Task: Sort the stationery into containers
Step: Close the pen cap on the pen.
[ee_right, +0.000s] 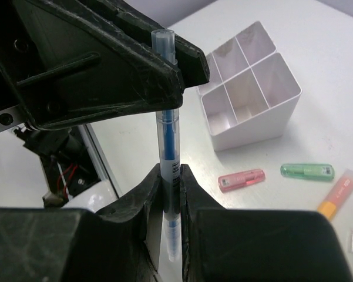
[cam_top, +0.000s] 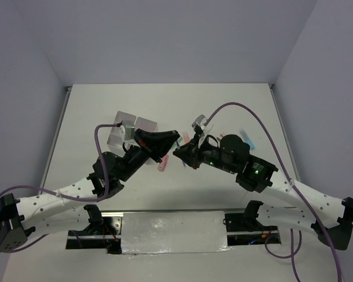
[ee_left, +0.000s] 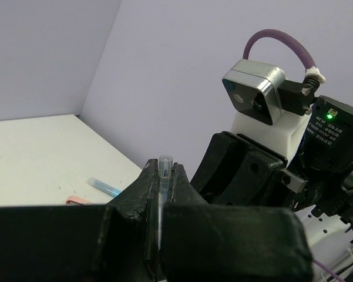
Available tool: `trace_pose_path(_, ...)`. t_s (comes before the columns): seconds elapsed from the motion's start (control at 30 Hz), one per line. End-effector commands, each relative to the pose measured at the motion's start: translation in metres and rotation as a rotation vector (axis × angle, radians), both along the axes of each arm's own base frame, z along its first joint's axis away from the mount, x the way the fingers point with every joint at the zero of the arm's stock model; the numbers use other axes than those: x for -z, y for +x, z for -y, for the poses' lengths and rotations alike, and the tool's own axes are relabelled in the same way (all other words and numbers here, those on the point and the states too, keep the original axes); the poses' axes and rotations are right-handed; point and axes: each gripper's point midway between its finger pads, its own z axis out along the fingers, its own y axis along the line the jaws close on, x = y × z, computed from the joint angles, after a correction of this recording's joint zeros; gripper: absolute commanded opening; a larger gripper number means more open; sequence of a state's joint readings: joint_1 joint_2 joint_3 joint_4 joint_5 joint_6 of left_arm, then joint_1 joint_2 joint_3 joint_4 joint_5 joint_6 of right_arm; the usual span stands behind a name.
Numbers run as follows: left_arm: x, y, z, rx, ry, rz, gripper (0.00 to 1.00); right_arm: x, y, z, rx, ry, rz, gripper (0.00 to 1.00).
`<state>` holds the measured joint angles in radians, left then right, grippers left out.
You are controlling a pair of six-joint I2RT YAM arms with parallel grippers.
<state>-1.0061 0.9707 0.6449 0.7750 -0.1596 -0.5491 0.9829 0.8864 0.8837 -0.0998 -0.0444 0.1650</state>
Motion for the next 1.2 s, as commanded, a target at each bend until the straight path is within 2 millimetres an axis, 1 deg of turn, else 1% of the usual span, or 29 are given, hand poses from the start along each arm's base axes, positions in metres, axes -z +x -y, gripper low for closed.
trace_pose_path(0.0,0.105,-0.049,0.038,0.250,0.273,-0.144,0.00,-0.168,0.013,0.018,0.084,0.394,0.282,0.00)
trace_pose_path(0.1,0.111,-0.055,0.041,0.268,0.280,-0.153,0.00,-0.172,0.017,0.012,0.087,0.391,0.284,0.00)
trace_pose_path(0.17,0.113,-0.058,0.042,0.277,0.290,-0.148,0.00,-0.179,0.018,0.014,0.093,0.397,0.297,0.00)
trace_pose_path(0.2,0.114,-0.057,0.042,0.260,0.295,-0.149,0.00,-0.179,0.020,0.013,0.094,0.390,0.293,0.00)
trace_pose_path(0.3,0.118,-0.061,0.044,0.278,0.309,-0.146,0.00,-0.190,0.021,0.016,0.101,0.399,0.307,0.00)
trace_pose_path(0.33,0.122,-0.062,0.047,0.284,0.321,-0.149,0.00,-0.201,0.020,0.019,0.105,0.413,0.320,0.00)
trace_pose_path(0.37,0.124,-0.064,0.048,0.286,0.330,-0.153,0.00,-0.201,0.023,0.020,0.114,0.399,0.315,0.00)
trace_pose_path(0.47,0.132,-0.068,0.050,0.294,0.346,-0.159,0.00,-0.216,0.018,0.024,0.085,0.430,0.331,0.00)
trace_pose_path(0.5,0.135,-0.069,0.049,0.296,0.345,-0.164,0.00,-0.218,0.019,0.024,0.084,0.430,0.330,0.00)
trace_pose_path(0.57,0.132,-0.072,0.050,0.311,0.327,-0.157,0.00,-0.224,0.023,0.023,0.090,0.440,0.321,0.00)
trace_pose_path(0.63,0.134,-0.074,0.052,0.317,0.337,-0.159,0.00,-0.230,0.023,0.018,0.067,0.457,0.313,0.00)
trace_pose_path(0.67,0.135,-0.071,0.052,0.302,0.348,-0.162,0.00,-0.231,0.023,0.017,0.063,0.456,0.317,0.00)
trace_pose_path(0.7,0.132,-0.069,0.052,0.291,0.350,-0.162,0.00,-0.223,0.025,0.015,0.060,0.445,0.317,0.00)
trace_pose_path(0.73,0.135,-0.066,0.050,0.274,0.369,-0.174,0.00,-0.222,0.020,0.015,0.042,0.449,0.329,0.00)
trace_pose_path(0.77,0.123,-0.058,0.045,0.222,0.353,-0.171,0.00,-0.216,0.020,0.015,0.039,0.436,0.332,0.00)
trace_pose_path(0.8,0.118,-0.054,0.041,0.192,0.354,-0.172,0.00,-0.200,0.019,0.011,0.022,0.409,0.323,0.00)
trace_pose_path(0.83,0.121,-0.050,0.036,0.160,0.394,-0.174,0.00,-0.190,0.011,0.005,-0.039,0.390,0.328,0.00)
trace_pose_path(0.87,0.116,-0.046,0.032,0.132,0.406,-0.168,0.00,-0.179,0.004,0.001,-0.087,0.366,0.333,0.00)
trace_pose_path(0.9,0.093,-0.040,0.026,0.088,0.379,-0.146,0.06,-0.147,0.001,-0.008,-0.132,0.313,0.322,0.00)
trace_pose_path(0.93,0.092,-0.038,0.022,0.071,0.418,-0.127,0.11,-0.143,-0.013,-0.008,-0.201,0.324,0.350,0.00)
trace_pose_path(0.97,0.071,-0.038,0.019,0.061,0.395,-0.097,0.17,-0.133,-0.016,-0.009,-0.217,0.317,0.345,0.00)
trace_pose_path(1.0,0.065,-0.037,0.017,0.054,0.396,-0.083,0.26,-0.116,-0.018,-0.010,-0.227,0.299,0.325,0.00)
trace_pose_path(1.03,0.060,-0.036,0.015,0.040,0.400,-0.065,0.30,-0.109,-0.020,-0.011,-0.238,0.289,0.317,0.00)
trace_pose_path(1.07,0.052,-0.035,0.011,0.029,0.394,-0.056,0.31,-0.105,-0.022,-0.011,-0.243,0.284,0.311,0.00)
trace_pose_path(1.13,0.049,-0.031,0.006,-0.002,0.395,-0.048,0.29,-0.096,-0.026,-0.010,-0.248,0.274,0.294,0.00)
trace_pose_path(1.17,0.045,-0.031,0.004,-0.009,0.386,-0.044,0.29,-0.095,-0.028,-0.010,-0.254,0.273,0.294,0.00)
